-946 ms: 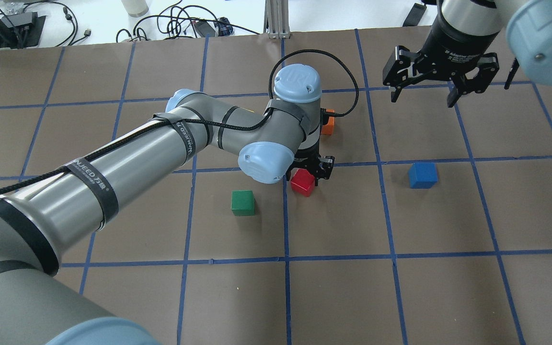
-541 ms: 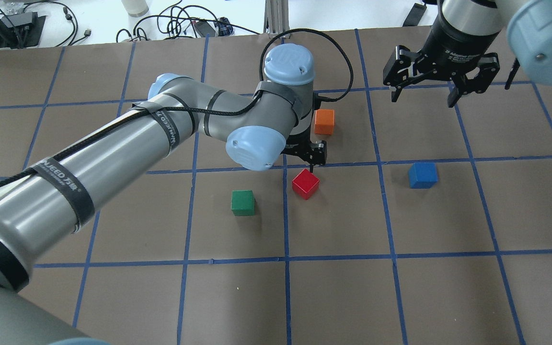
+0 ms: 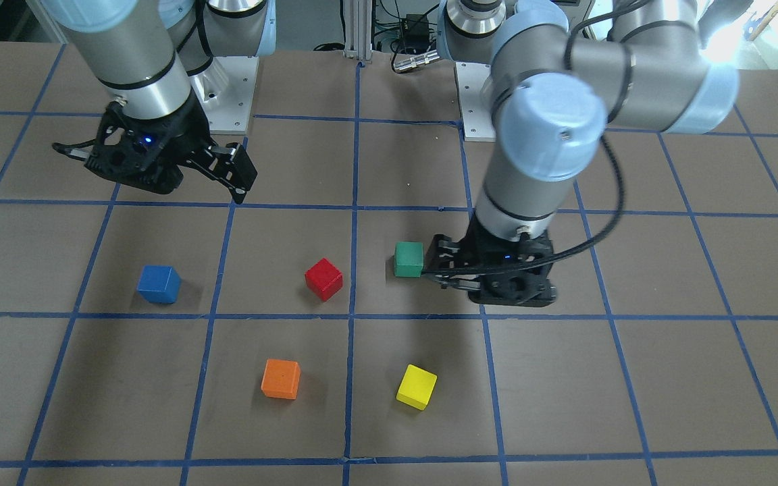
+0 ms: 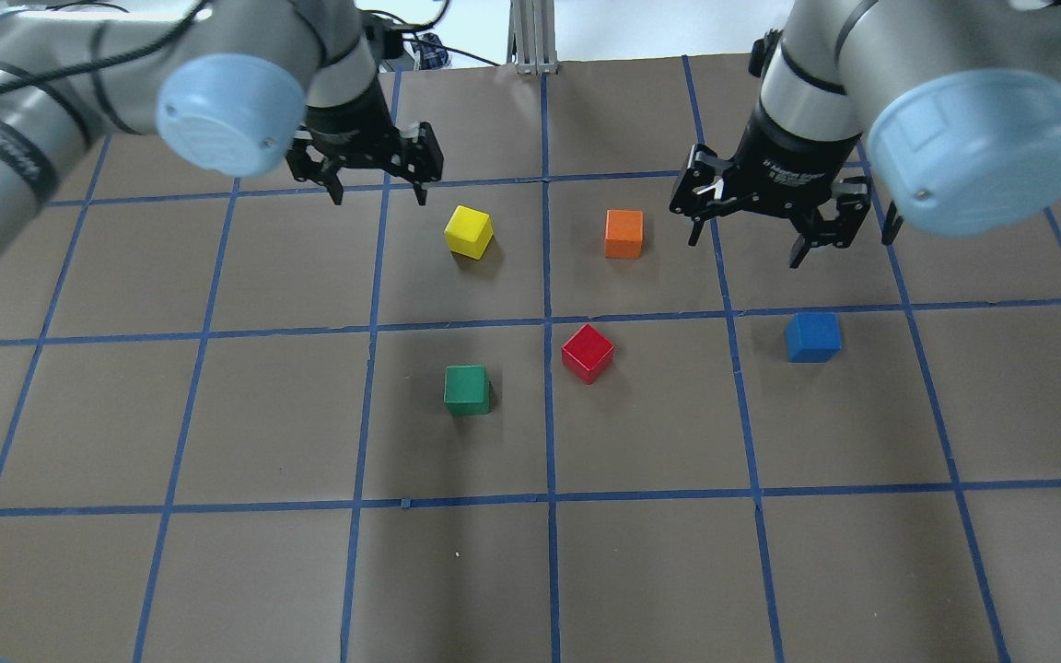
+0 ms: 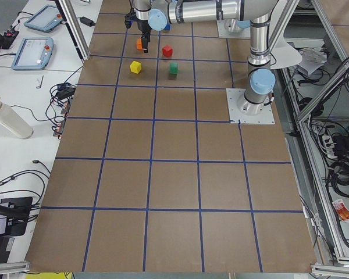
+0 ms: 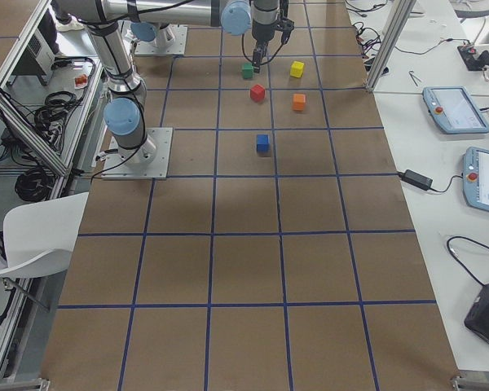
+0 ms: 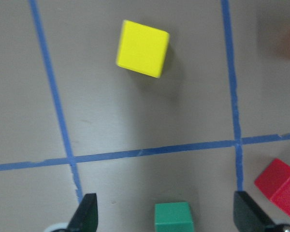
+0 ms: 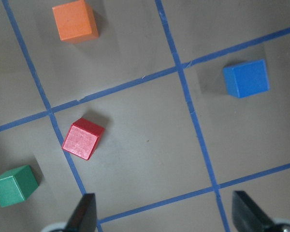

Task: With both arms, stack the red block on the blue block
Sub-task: 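Raise the left gripper away while the right gripper reaches toward the red cube, then grasp the red cube with the right gripper and lift it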

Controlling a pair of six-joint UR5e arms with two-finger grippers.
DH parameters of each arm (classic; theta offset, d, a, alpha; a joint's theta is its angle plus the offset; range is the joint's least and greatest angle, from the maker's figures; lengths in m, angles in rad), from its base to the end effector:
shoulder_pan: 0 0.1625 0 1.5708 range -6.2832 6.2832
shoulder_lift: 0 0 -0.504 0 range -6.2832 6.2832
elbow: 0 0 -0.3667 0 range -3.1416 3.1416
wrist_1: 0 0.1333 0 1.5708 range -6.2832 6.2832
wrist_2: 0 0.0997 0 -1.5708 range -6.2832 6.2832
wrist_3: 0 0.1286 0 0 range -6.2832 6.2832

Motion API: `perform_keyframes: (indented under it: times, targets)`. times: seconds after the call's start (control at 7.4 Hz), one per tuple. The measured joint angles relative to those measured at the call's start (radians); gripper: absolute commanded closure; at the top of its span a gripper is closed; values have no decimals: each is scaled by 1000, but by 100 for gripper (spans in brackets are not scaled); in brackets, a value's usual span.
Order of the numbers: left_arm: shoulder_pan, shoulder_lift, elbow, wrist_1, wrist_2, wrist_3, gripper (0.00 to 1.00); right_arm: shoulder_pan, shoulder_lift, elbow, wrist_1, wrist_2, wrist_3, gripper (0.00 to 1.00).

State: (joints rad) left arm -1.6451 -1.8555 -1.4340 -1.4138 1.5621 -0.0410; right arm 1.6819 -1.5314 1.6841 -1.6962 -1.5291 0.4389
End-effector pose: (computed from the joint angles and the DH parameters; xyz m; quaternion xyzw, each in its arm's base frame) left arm -0.1790 -0.5935 0.4645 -0.0167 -0.9998 0.0043 0.0046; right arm 0.1909 -0.4601 0.4792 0.1634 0.9862 0.0188 0.0164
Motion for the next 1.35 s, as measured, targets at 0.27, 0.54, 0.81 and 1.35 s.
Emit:
perform_keyframes:
  times: [0.27, 0.54, 0.81, 1.35]
  targets:
    - [110, 66, 79, -125, -17, 57, 0, 80, 37, 104, -167, -4, 182, 0]
    - [182, 111, 100, -180, -12, 92, 0, 162, 116, 157, -328, -3, 348, 0]
    - [153, 157, 14, -183, -11, 62, 0, 240, 209, 169, -451, -31, 452, 0]
    - [122, 229, -117, -139, -11, 42, 0, 260, 254, 190, -503, -71, 487, 0]
